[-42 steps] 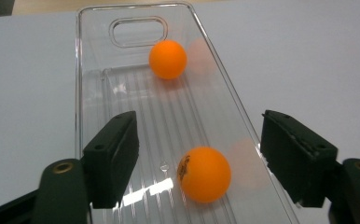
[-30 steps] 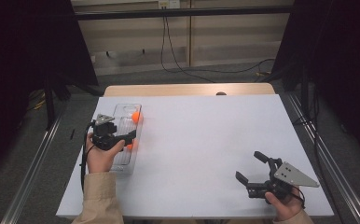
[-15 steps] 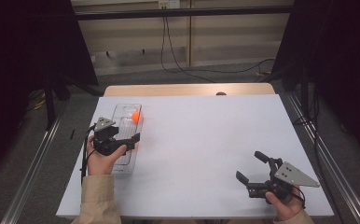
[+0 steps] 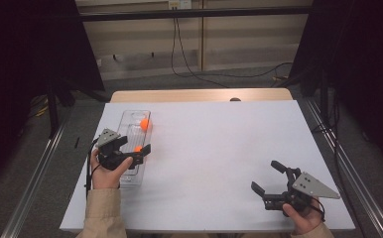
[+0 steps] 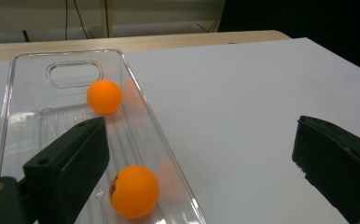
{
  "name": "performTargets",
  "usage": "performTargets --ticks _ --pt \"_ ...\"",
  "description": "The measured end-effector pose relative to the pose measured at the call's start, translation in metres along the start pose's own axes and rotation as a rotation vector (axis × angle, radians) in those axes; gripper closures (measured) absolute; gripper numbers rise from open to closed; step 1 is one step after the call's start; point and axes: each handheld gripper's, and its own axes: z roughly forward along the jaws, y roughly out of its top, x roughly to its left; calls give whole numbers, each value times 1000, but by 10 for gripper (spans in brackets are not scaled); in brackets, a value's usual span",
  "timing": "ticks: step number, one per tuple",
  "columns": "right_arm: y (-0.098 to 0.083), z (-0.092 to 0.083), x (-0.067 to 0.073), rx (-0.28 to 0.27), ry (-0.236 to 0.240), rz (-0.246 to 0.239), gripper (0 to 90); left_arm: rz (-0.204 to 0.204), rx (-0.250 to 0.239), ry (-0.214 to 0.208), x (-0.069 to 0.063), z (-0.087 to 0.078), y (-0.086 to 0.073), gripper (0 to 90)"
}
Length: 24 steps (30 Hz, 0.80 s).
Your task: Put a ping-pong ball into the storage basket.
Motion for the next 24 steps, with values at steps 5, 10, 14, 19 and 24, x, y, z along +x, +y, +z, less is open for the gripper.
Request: performTargets --ticks 5,10,14,19,24 --pt "0 0 0 0 -1 0 30 5 -14 -16 -1 -2 -2 36" --pt "0 0 0 1 -1 -1 30 9 -33 -24 -1 -6 -7 36" --pt "0 -1 0 0 0 -2 30 13 -53 -37 -1 -9 -10 36" --pt "0 -1 0 -1 1 -4 30 24 -67 -56 -1 -12 -14 38" --pt "0 -1 0 -1 0 -2 30 35 -89 -57 -1 -16 -19 39"
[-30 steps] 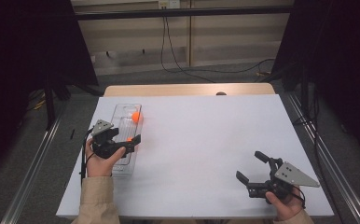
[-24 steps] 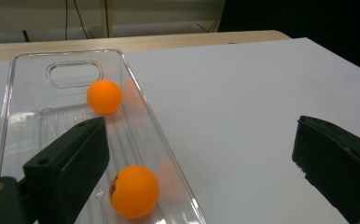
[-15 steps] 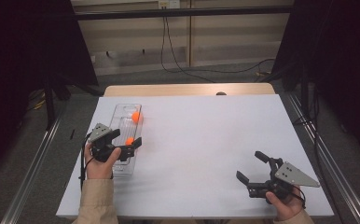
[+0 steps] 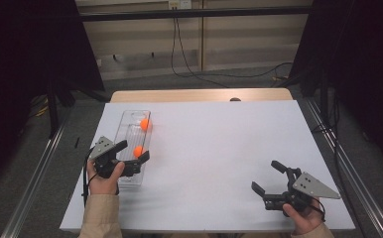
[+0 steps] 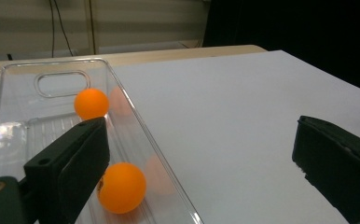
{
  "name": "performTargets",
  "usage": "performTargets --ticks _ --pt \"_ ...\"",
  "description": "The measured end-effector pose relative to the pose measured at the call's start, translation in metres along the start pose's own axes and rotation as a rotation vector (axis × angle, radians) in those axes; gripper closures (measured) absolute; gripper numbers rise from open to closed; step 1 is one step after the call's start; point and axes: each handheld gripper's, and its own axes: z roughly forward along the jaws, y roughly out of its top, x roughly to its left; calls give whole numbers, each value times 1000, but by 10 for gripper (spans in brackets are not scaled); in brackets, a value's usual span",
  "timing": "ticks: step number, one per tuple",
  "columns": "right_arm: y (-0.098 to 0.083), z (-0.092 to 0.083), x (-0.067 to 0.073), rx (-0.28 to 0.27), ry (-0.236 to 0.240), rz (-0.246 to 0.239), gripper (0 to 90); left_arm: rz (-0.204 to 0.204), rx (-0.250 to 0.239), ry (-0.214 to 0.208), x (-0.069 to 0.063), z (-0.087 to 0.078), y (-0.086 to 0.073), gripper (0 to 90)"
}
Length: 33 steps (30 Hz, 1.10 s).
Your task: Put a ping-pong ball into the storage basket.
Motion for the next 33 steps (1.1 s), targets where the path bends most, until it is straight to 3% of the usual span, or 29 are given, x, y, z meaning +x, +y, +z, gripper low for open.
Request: performTargets --ticks 3,8,14,23,33 --pt "0 0 0 -1 0 -1 30 2 -29 10 0 -4 -3 40" --pt "0 0 0 0 1 -2 30 11 -32 14 0 -7 -8 40" --pt "0 0 0 0 0 -1 30 -2 -28 -12 -1 -9 -12 40" --pt "0 0 0 2 -2 0 30 12 -17 -30 -3 -14 -23 41" --pt "-1 1 -1 8 -3 -7 30 23 -40 -42 -3 -21 -34 40"
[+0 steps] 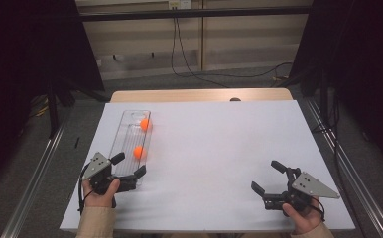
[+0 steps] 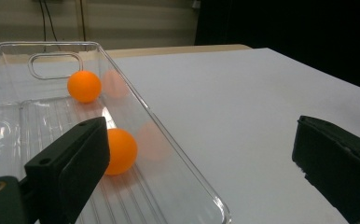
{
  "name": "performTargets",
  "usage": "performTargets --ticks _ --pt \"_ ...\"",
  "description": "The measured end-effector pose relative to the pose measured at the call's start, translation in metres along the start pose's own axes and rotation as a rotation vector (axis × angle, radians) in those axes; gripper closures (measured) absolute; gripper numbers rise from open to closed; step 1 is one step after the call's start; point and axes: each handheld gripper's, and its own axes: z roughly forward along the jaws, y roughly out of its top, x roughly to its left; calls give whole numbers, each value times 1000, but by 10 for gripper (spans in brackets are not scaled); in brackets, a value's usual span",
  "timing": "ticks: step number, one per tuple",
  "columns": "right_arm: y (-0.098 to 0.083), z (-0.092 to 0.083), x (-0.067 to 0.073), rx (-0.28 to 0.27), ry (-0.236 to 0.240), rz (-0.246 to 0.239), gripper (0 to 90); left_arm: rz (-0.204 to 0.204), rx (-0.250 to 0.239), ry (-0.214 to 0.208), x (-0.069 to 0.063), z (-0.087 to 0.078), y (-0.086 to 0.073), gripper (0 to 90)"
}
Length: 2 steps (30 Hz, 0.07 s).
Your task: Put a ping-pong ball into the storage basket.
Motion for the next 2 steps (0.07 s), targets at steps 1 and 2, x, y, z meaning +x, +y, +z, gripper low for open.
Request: performTargets --ticks 1,2 --pt "0 0 0 0 0 -1 30 -6 -1 -7 -1 0 0 40" --pt "0 0 0 2 -1 -2 30 3 1 -8 -1 0 -1 40"
